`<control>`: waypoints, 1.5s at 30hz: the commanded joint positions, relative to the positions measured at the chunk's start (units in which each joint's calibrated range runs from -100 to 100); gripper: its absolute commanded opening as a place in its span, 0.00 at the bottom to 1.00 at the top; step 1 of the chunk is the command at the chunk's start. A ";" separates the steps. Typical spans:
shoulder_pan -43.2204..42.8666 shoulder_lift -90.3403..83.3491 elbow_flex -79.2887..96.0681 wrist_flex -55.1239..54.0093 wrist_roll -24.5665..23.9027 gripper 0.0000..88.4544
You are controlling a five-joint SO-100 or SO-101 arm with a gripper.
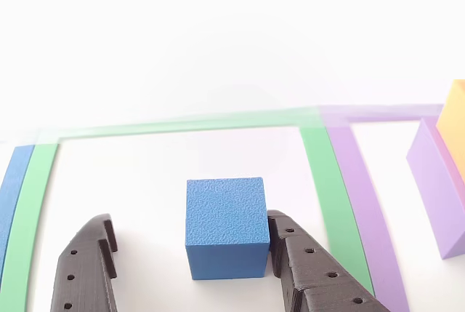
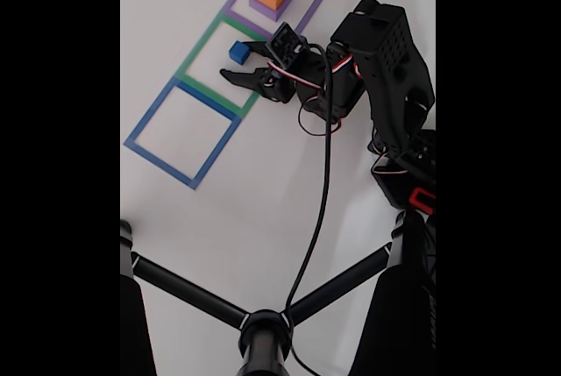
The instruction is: Tower of hanoi
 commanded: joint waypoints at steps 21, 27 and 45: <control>-0.26 -60.89 2.75 60.05 0.00 0.02; 1.46 -75.34 -5.80 92.19 0.00 0.00; 11.72 -74.29 -58.07 150.33 0.00 0.01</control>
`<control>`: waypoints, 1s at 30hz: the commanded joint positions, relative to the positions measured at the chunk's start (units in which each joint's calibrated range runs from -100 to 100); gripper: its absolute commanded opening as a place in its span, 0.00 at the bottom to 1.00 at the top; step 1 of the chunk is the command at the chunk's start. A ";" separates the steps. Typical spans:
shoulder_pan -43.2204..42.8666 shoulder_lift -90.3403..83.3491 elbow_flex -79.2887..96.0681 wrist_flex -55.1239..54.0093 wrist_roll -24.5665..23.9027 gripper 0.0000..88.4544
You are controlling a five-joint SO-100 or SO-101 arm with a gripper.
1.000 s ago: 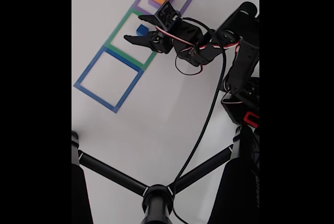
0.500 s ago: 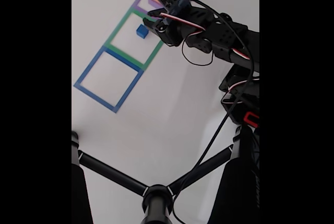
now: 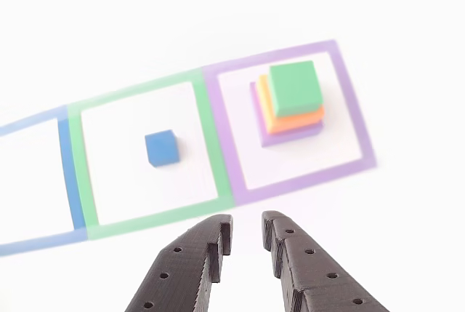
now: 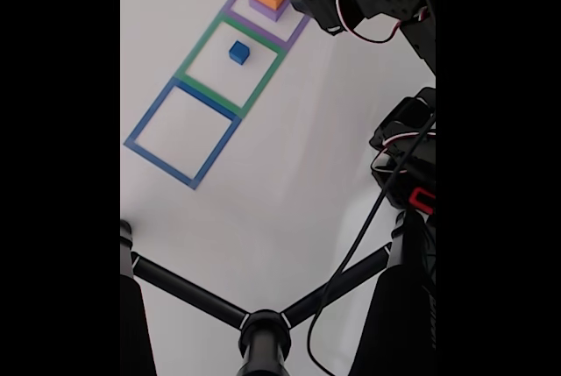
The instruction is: Tower of hanoi
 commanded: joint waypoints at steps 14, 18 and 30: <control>7.42 -0.07 2.68 -7.32 0.00 0.22; 9.05 -0.40 11.32 -17.12 0.00 0.28; 9.62 8.32 40.86 -66.11 0.00 0.38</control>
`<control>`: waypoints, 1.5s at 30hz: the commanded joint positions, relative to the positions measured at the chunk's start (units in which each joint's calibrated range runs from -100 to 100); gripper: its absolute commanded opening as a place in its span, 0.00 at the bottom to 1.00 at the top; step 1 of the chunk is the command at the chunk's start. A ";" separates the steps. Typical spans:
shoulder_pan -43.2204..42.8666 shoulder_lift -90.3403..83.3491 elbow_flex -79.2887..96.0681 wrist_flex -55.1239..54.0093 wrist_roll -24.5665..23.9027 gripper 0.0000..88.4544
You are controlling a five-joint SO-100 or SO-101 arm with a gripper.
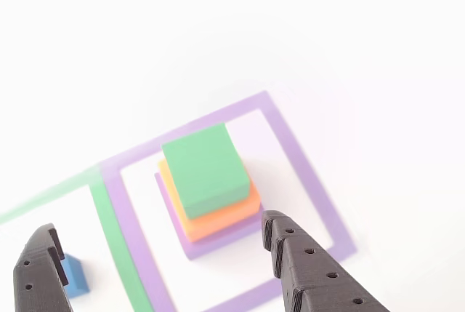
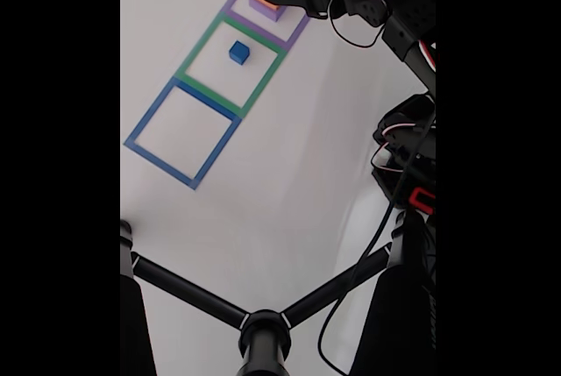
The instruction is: Tower of hanoi
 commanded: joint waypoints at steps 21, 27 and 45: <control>4.07 14.34 11.69 -41.69 0.39 0.47; 4.74 19.59 12.41 -48.98 0.39 0.47; 1.39 35.17 14.14 -67.60 0.39 0.45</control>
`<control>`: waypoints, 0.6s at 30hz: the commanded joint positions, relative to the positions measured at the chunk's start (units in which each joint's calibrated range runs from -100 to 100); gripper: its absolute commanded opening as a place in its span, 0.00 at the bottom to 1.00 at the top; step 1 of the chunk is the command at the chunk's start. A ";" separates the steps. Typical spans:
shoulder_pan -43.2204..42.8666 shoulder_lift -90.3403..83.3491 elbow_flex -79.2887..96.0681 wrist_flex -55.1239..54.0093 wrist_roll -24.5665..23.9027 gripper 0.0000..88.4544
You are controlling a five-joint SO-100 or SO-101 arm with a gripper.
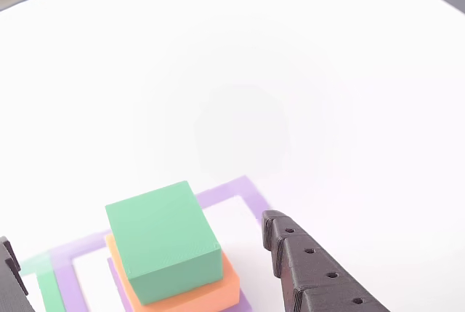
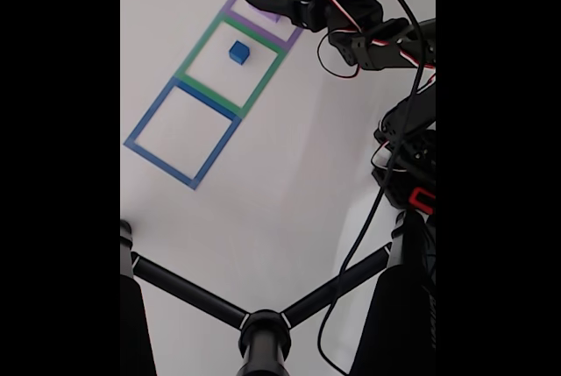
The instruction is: Tower of hanoi
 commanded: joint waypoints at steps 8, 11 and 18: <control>-0.65 6.05 -1.94 -7.54 0.00 0.45; -0.93 7.26 -2.58 -8.35 0.00 0.44; -1.60 9.44 -4.30 -9.56 0.00 0.43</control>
